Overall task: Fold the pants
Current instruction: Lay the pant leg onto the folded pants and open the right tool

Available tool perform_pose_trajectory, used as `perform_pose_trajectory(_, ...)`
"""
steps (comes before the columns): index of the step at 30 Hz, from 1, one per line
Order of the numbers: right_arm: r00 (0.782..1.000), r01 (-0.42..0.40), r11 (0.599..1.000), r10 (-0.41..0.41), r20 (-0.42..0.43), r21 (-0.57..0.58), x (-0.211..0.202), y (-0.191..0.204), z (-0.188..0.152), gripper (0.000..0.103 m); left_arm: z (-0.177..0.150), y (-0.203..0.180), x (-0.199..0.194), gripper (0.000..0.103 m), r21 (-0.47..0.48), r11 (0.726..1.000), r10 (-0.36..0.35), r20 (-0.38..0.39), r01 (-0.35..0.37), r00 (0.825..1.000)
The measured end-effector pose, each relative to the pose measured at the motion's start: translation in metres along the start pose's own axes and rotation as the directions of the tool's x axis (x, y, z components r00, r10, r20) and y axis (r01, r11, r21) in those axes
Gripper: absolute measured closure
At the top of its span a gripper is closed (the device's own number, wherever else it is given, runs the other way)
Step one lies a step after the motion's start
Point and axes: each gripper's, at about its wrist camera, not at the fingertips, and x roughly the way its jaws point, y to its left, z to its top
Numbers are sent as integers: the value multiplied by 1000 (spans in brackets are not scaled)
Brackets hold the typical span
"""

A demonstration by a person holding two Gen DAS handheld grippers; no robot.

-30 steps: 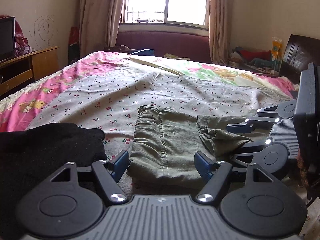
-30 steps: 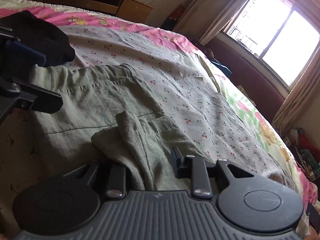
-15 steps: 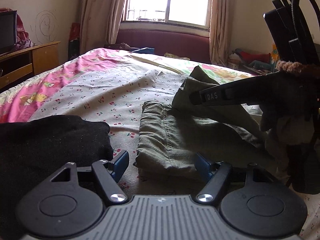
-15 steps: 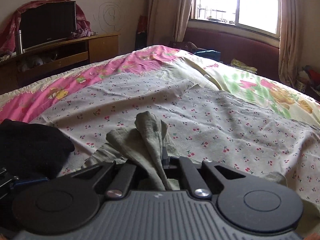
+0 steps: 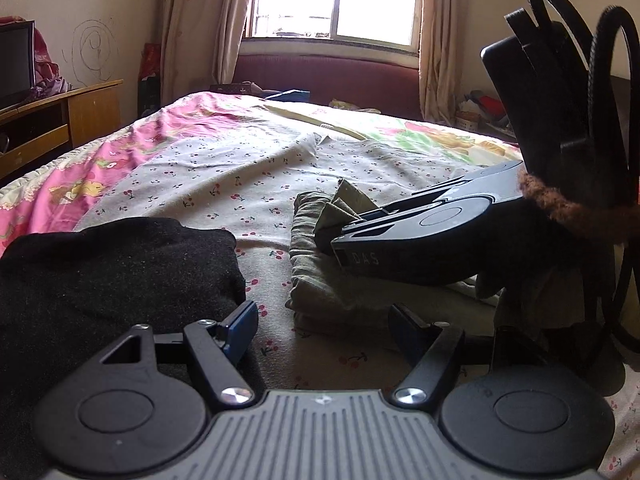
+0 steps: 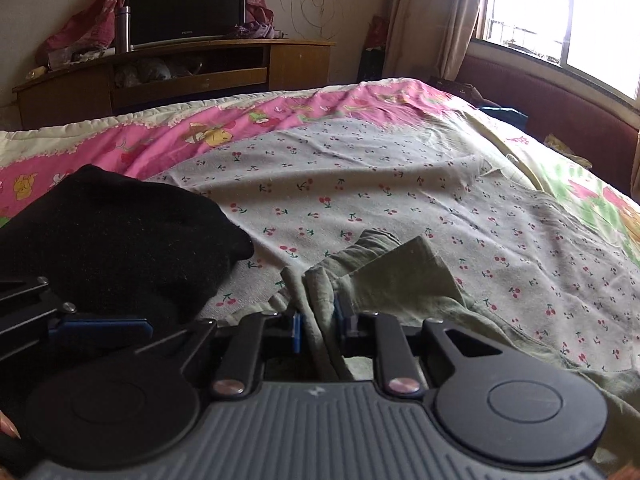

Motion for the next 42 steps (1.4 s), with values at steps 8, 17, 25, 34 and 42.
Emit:
perform_pose_trajectory(8, 999, -40, 994, 41, 8, -98, -4, 19, -5, 91, 1, -5, 1, 19, 44, 999, 4, 1, -4, 1000)
perform_pose_trajectory(17, 993, -106, 983, 98, 63, 151, -60, -34, -12, 60, 9, -11, -19, 19, 89, 996, -5, 35, 2, 999)
perform_pose_trajectory(25, 940, 337, 844, -323, -106, 418, -129, -158, -84, 58, 44, -52, 19, 18, 130, 985, -133, 123, 116, 984)
perform_pose_trajectory(34, 952, 272, 563, -277, -132, 780, -151, -243, -190, 48, 22, -71, 103, 18, 210, 973, -70, -122, 95, 990)
perform_pose_trajectory(42, 989, 41, 560, -143, 47, 827, -143, -281, -195, 53, 27, -104, 89, 18, 361, 933, 36, -94, 0, 995)
